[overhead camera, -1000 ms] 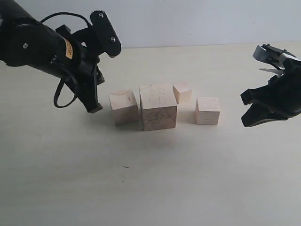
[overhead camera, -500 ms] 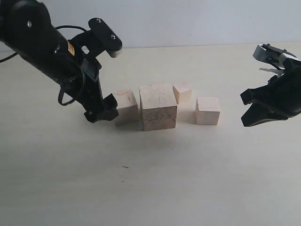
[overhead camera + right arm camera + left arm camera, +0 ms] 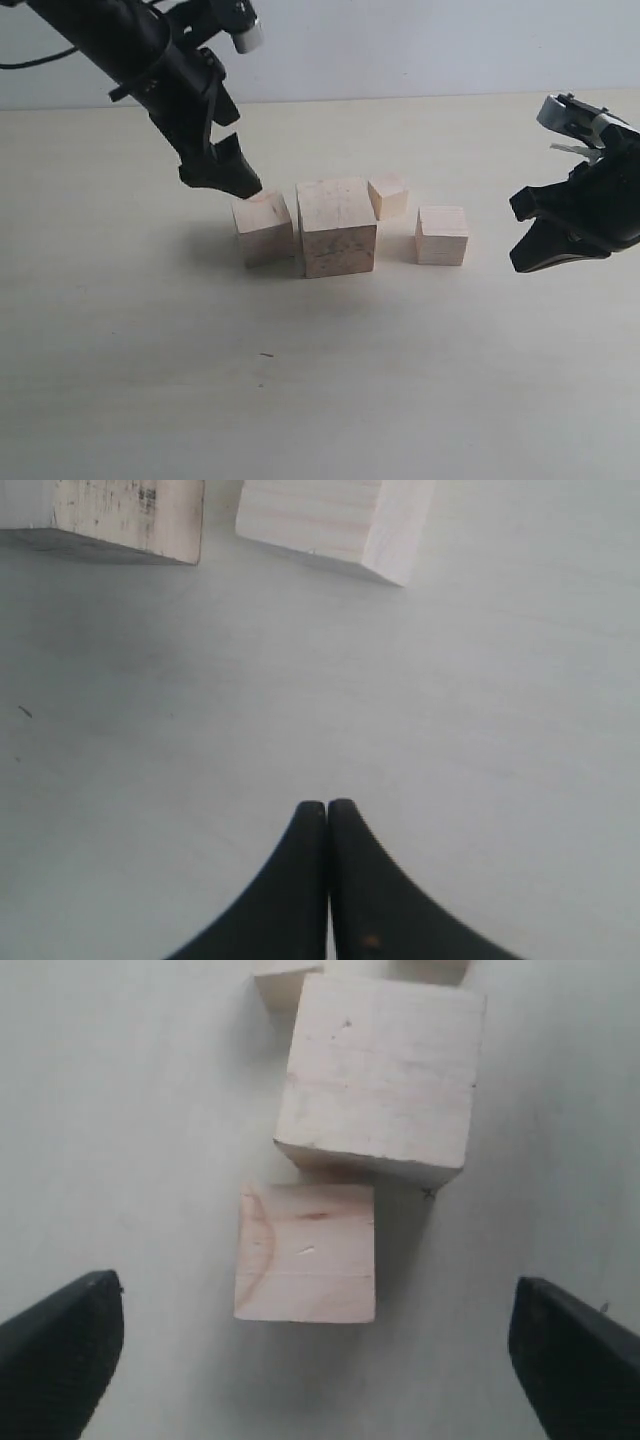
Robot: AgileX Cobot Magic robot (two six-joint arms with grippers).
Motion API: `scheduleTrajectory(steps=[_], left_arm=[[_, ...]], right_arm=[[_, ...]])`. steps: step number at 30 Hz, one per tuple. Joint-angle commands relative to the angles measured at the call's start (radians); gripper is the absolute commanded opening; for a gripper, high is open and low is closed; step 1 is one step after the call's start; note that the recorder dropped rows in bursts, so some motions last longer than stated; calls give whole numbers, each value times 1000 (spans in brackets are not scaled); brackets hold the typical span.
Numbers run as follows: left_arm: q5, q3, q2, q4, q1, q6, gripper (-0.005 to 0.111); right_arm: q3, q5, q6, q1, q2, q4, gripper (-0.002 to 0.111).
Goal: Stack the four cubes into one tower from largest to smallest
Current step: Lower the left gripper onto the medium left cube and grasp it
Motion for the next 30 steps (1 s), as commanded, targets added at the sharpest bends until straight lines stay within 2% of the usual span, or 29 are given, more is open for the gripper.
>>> scheduleTrajectory(steps=[1, 9, 16, 30], left_arm=[[-17, -9, 66, -12, -4, 12, 105], [-55, -9, 147, -107, -4, 192, 105], [-152, -9, 172, -99, -4, 190, 105], [-159, -9, 261, -107, -4, 190, 105]], right_arm=[[7, 23, 1, -5, 0, 2, 0], [7, 26, 1, -5, 0, 2, 0], [7, 26, 1, -5, 0, 2, 0], [7, 26, 1, -5, 0, 2, 0]])
